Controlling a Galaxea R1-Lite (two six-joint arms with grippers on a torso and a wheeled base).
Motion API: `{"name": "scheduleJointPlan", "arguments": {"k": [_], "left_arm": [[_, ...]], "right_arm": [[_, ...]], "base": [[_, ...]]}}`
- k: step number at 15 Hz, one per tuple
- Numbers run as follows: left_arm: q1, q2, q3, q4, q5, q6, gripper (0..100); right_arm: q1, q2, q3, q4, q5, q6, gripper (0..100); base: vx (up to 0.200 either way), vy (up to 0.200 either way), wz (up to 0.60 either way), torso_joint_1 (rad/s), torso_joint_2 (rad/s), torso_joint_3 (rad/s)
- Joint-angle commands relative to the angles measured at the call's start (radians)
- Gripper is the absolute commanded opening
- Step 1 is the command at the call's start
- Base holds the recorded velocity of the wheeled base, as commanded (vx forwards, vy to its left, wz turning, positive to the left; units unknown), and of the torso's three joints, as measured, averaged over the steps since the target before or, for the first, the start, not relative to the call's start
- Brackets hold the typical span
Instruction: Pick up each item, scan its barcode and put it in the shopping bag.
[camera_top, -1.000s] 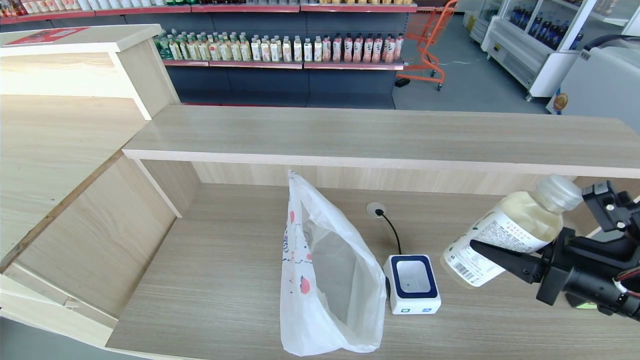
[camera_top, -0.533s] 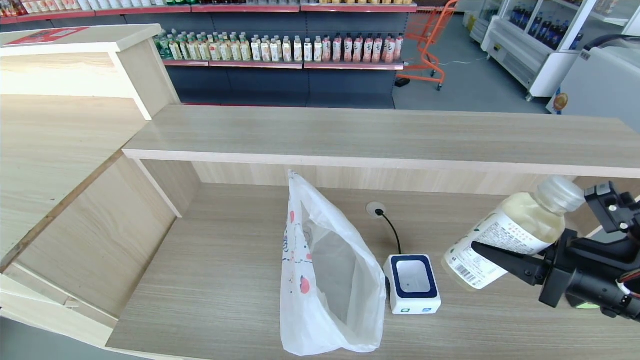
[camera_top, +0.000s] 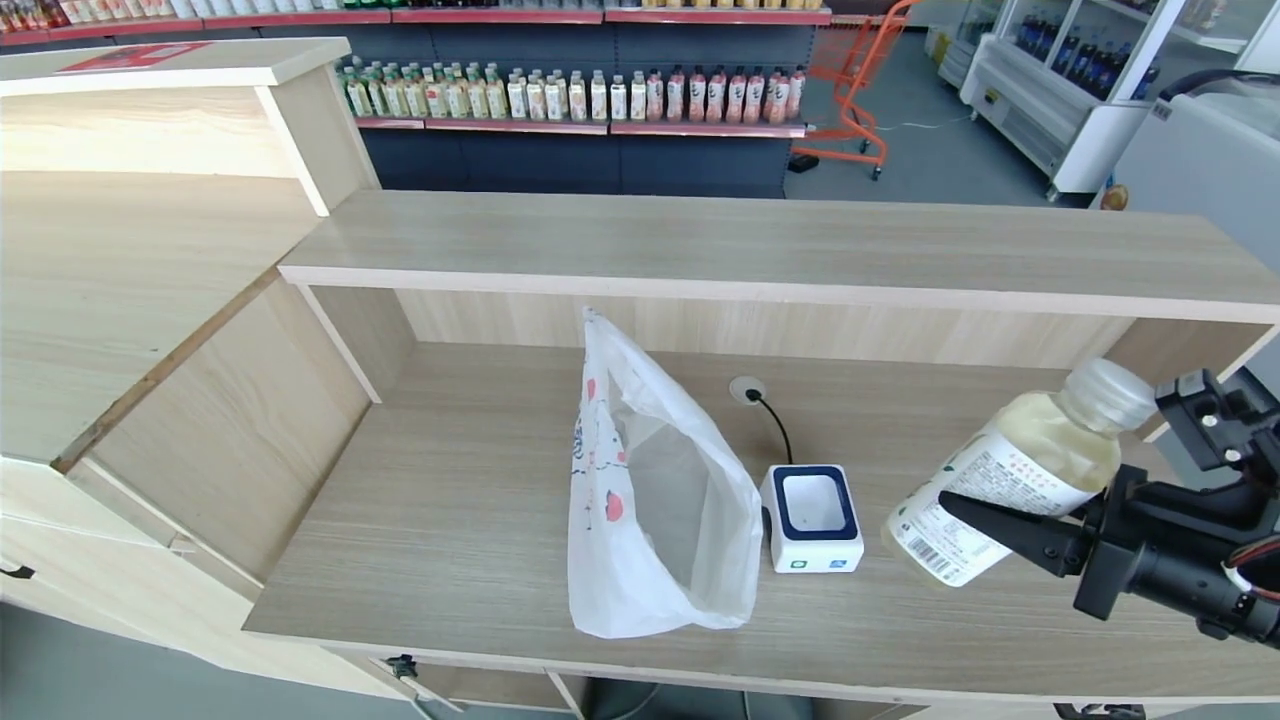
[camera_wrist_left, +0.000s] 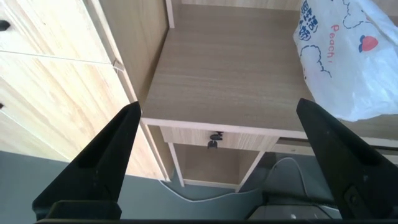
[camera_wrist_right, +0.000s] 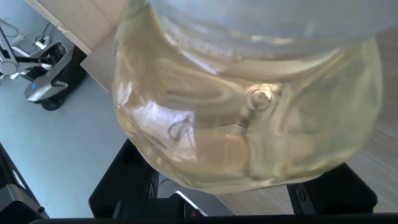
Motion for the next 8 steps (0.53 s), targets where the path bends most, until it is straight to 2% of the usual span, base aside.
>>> {"name": "scheduleJointPlan", "arguments": {"k": [1, 4, 8], "left_arm": [[0.001, 0.0, 0.0, 0.0, 0.0, 0.0, 100], [-0.001, 0.0, 0.0, 0.0, 0.0, 0.0, 100], [-0.001, 0.0, 0.0, 0.0, 0.0, -0.001, 100]], "right_arm": [[0.001, 0.01, 0.002, -0.002, 0.001, 0.0, 0], [0.002, 0.025, -0.008, 0.007, -0.001, 0.046, 0], [0.027, 0.033, -0.049, 0.093, -0.037, 0.116, 0]], "base": [[0.0, 0.2, 0.0, 0.022, 0.01, 0.007], [0.0, 0.2, 0.0, 0.001, 0.0, 0.001], [0.0, 0.0, 0.0, 0.0, 0.0, 0.0]]}}
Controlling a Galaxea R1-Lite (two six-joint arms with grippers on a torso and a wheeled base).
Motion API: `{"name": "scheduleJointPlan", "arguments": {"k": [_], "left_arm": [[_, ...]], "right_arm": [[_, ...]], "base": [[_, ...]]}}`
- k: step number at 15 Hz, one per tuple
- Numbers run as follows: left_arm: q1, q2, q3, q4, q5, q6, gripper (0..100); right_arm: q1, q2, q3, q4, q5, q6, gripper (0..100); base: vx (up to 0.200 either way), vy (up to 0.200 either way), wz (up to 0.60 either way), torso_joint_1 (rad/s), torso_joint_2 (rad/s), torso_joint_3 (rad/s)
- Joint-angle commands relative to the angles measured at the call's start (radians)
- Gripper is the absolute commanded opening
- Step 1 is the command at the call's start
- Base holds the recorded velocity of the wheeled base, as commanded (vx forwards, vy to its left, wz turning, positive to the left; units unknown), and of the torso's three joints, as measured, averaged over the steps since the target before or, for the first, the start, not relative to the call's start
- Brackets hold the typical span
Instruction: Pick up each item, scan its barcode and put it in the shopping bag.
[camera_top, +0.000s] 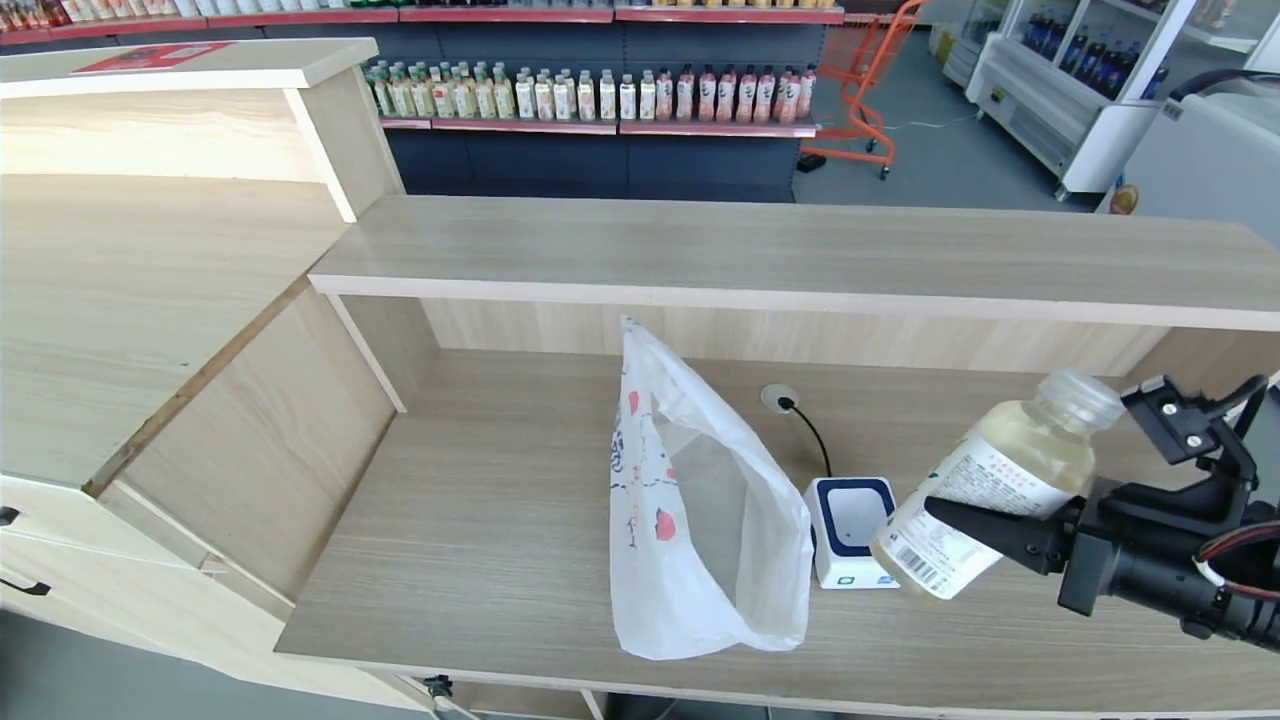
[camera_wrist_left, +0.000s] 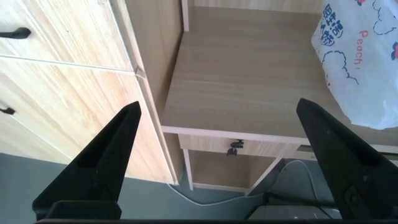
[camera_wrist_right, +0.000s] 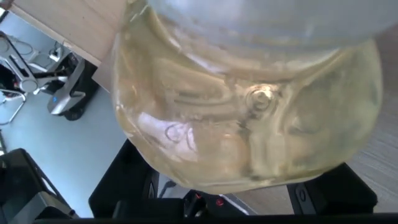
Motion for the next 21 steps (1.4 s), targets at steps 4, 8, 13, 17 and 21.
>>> {"name": "scheduleJointPlan", "arguments": {"k": [4, 8, 13, 17, 21], "left_arm": [[0.001, 0.0, 0.0, 0.0, 0.0, 0.0, 100], [-0.001, 0.0, 0.0, 0.0, 0.0, 0.0, 100], [-0.001, 0.0, 0.0, 0.0, 0.0, 0.0, 100], [-0.001, 0.0, 0.0, 0.0, 0.0, 0.0, 100], [0.001, 0.0, 0.0, 0.0, 0.0, 0.0, 100]], "right_arm": [[0.093, 0.162, -0.118, 0.018, -0.105, 0.089, 0], [0.245, 0.413, -0.285, -0.019, -0.152, 0.078, 0], [0.312, 0.632, -0.399, -0.106, -0.181, -0.064, 0], [0.3, 0.735, -0.485, -0.12, -0.209, -0.159, 0], [0.306, 0.821, -0.563, -0.152, -0.209, -0.173, 0]], "base": [[0.0, 0.0, 0.0, 0.0, 0.0, 0.0], [0.0, 0.0, 0.0, 0.0, 0.0, 0.0], [0.0, 0.0, 0.0, 0.0, 0.0, 0.0], [0.0, 0.0, 0.0, 0.0, 0.0, 0.0], [0.0, 0.0, 0.0, 0.0, 0.0, 0.0]]}}
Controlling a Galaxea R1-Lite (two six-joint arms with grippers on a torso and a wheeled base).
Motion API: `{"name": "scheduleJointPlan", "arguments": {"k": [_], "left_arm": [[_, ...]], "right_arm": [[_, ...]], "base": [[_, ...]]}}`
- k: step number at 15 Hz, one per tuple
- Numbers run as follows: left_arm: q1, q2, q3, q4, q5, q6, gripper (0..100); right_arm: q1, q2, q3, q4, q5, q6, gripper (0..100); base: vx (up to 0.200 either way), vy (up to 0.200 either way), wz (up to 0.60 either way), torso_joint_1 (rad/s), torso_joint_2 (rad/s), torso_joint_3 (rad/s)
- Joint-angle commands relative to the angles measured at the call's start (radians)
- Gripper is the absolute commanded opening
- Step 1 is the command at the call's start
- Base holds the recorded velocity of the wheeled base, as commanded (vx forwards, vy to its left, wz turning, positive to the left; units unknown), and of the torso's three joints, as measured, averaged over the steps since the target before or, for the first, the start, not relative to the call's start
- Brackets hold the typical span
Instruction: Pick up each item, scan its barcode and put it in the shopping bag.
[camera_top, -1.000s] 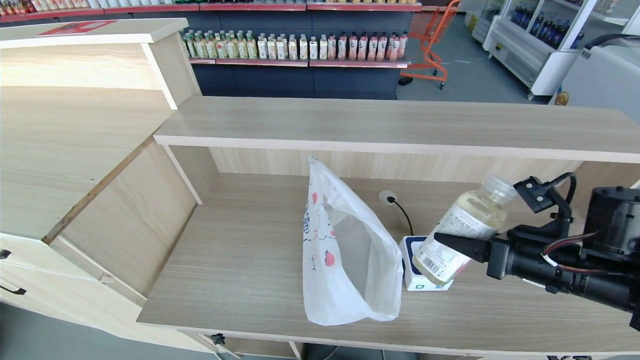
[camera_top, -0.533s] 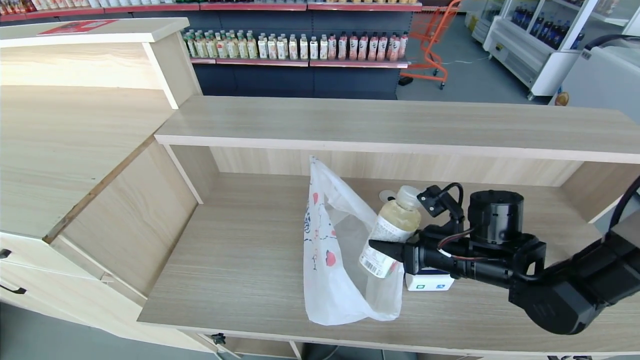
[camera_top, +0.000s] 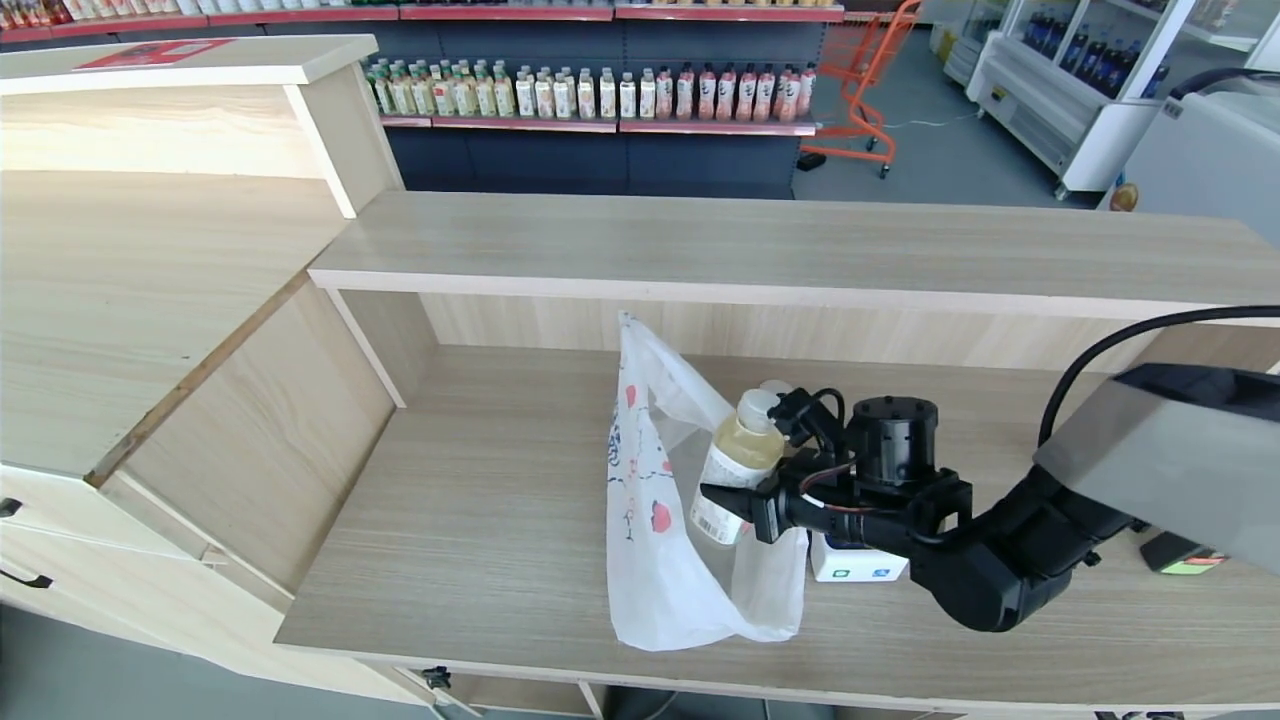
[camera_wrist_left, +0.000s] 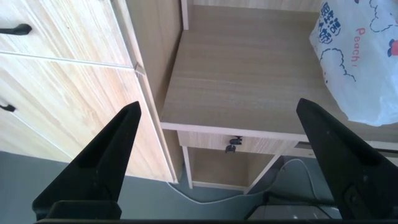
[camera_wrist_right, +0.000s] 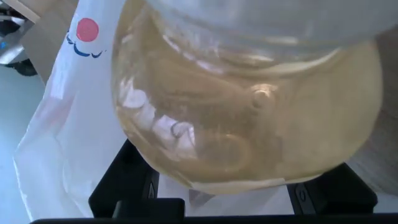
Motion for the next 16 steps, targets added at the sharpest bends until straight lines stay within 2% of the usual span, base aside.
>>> {"name": "scheduleJointPlan", "arguments": {"k": [1, 6, 10, 11, 13, 16], "left_arm": [[0.001, 0.0, 0.0, 0.0, 0.0, 0.0, 100], [0.001, 0.0, 0.0, 0.0, 0.0, 0.0, 100], [0.0, 0.0, 0.0, 0.0, 0.0, 0.0, 100], [0.0, 0.0, 0.0, 0.0, 0.0, 0.0, 100], [0.0, 0.0, 0.0, 0.0, 0.0, 0.0, 100], [0.001, 0.0, 0.0, 0.0, 0.0, 0.0, 100]], "right_arm": [[0.007, 0.061, -0.034, -0.002, 0.0, -0.022, 0], [0.018, 0.151, -0.123, -0.055, -0.036, -0.18, 0], [0.01, 0.197, -0.123, -0.131, -0.039, -0.226, 0], [0.009, 0.196, -0.119, -0.134, -0.039, -0.229, 100], [0.007, 0.168, -0.105, -0.139, -0.04, -0.203, 100], [-0.011, 0.073, -0.053, -0.133, -0.04, -0.036, 100]], "base": [[0.0, 0.0, 0.0, 0.0, 0.0, 0.0], [0.0, 0.0, 0.0, 0.0, 0.0, 0.0], [0.0, 0.0, 0.0, 0.0, 0.0, 0.0], [0.0, 0.0, 0.0, 0.0, 0.0, 0.0], [0.0, 0.0, 0.0, 0.0, 0.0, 0.0], [0.0, 0.0, 0.0, 0.0, 0.0, 0.0]]}}
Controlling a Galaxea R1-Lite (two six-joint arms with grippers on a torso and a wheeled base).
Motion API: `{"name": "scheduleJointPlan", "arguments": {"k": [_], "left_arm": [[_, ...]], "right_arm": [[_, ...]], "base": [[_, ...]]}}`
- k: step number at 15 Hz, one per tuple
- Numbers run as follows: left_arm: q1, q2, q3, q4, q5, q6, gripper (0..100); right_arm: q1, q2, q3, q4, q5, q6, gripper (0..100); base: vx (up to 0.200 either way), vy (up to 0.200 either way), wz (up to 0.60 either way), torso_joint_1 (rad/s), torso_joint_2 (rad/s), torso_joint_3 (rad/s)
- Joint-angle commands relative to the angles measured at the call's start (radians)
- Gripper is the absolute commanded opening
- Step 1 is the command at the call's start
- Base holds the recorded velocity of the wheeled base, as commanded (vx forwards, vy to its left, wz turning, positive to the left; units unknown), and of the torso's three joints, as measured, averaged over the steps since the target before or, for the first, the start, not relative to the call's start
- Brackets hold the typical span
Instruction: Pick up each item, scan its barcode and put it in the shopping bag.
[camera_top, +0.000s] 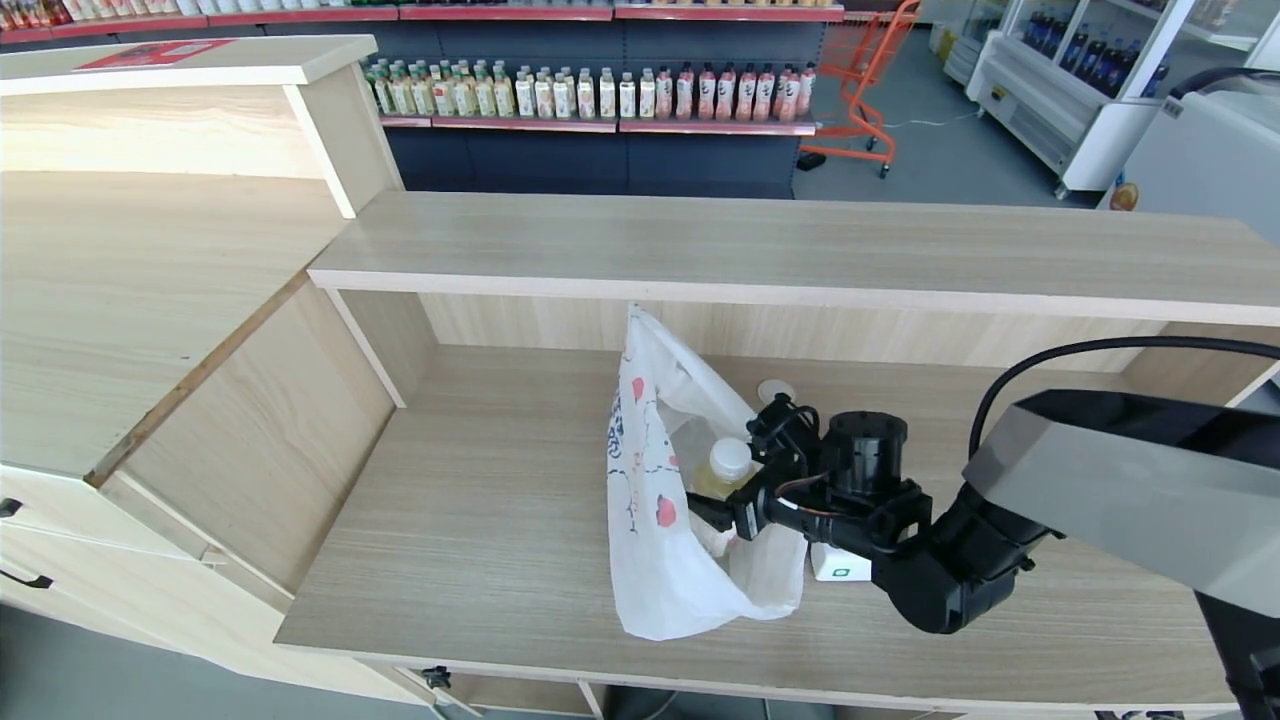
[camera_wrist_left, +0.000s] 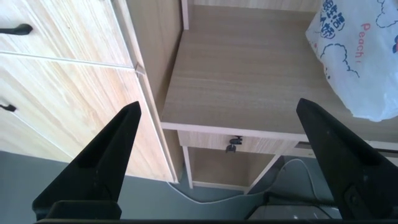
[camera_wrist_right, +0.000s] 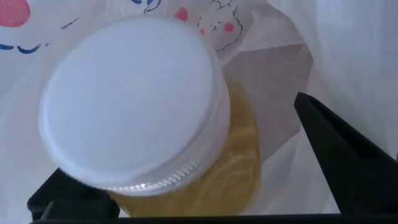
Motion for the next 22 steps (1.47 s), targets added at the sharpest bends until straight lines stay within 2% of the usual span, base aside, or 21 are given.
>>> {"name": "scheduleJointPlan", "arguments": {"k": [1, 5, 7, 10, 12, 15, 17, 18, 20, 21, 22], "left_arm": [[-0.001, 0.0, 0.0, 0.0, 0.0, 0.0, 100], [0.001, 0.0, 0.0, 0.0, 0.0, 0.0, 100], [0.001, 0.0, 0.0, 0.0, 0.0, 0.0, 100], [-0.001, 0.0, 0.0, 0.0, 0.0, 0.0, 100], [0.001, 0.0, 0.0, 0.0, 0.0, 0.0, 100], [0.001, 0.0, 0.0, 0.0, 0.0, 0.0, 100], [-0.001, 0.0, 0.0, 0.0, 0.0, 0.0, 100], [-0.001, 0.0, 0.0, 0.0, 0.0, 0.0, 100], [-0.001, 0.0, 0.0, 0.0, 0.0, 0.0, 100], [0.001, 0.0, 0.0, 0.0, 0.0, 0.0, 100], [0.001, 0.0, 0.0, 0.0, 0.0, 0.0, 100]], "right_arm": [[-0.028, -0.11, 0.043, 0.007, 0.002, 0.127, 100], [-0.078, -0.278, 0.095, 0.083, 0.006, 0.361, 100], [-0.069, -0.387, 0.1, 0.145, 0.005, 0.463, 100], [-0.026, -0.568, 0.134, 0.297, 0.002, 0.522, 100], [-0.06, -0.668, 0.19, 0.352, -0.015, 0.519, 100], [-0.302, -0.826, 0.324, 0.437, -0.047, 0.369, 100], [-0.514, -0.96, 0.482, 0.483, -0.054, 0.321, 100], [-0.58, -1.016, 0.557, 0.48, -0.054, 0.315, 100], [-0.657, -1.144, 0.681, 0.483, -0.052, 0.311, 100], [-0.663, -1.303, 0.789, 0.491, -0.052, 0.308, 100], [-0.661, -1.408, 0.836, 0.512, -0.05, 0.298, 100]], "base": [[0.0, 0.0, 0.0, 0.0, 0.0, 0.0], [0.0, 0.0, 0.0, 0.0, 0.0, 0.0], [0.0, 0.0, 0.0, 0.0, 0.0, 0.0], [0.0, 0.0, 0.0, 0.0, 0.0, 0.0], [0.0, 0.0, 0.0, 0.0, 0.0, 0.0], [0.0, 0.0, 0.0, 0.0, 0.0, 0.0], [0.0, 0.0, 0.0, 0.0, 0.0, 0.0], [0.0, 0.0, 0.0, 0.0, 0.0, 0.0], [0.0, 0.0, 0.0, 0.0, 0.0, 0.0], [0.0, 0.0, 0.0, 0.0, 0.0, 0.0], [0.0, 0.0, 0.0, 0.0, 0.0, 0.0]]}}
